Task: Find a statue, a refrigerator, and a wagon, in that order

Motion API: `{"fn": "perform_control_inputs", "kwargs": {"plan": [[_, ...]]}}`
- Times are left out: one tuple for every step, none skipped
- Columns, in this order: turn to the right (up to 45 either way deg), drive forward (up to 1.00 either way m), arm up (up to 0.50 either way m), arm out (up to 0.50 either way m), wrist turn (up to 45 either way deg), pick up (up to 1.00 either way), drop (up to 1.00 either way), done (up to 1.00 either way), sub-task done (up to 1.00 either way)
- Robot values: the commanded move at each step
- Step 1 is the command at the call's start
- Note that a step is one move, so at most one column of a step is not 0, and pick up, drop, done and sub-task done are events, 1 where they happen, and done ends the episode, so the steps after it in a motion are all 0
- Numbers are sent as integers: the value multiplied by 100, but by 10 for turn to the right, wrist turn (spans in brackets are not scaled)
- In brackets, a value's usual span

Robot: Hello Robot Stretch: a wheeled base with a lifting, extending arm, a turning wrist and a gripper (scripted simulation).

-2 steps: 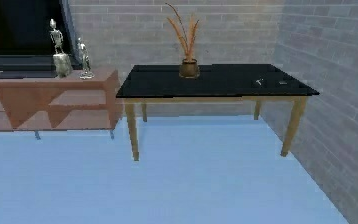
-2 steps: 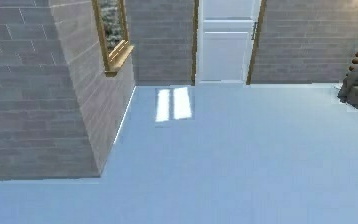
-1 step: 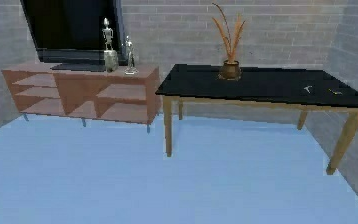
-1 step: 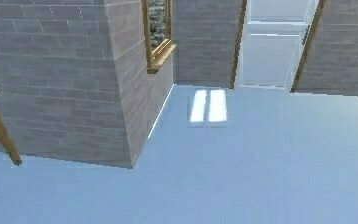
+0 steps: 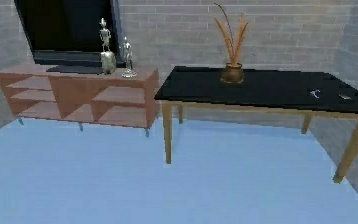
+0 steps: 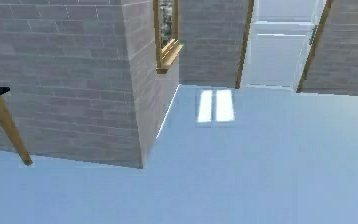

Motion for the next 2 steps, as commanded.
{"fn": "perform_control_inputs", "kwargs": {"plan": [[-180, 0, 0, 0, 0, 0, 0, 0, 0], [-30, 0, 0, 0, 0, 0, 0, 0, 0]]}}
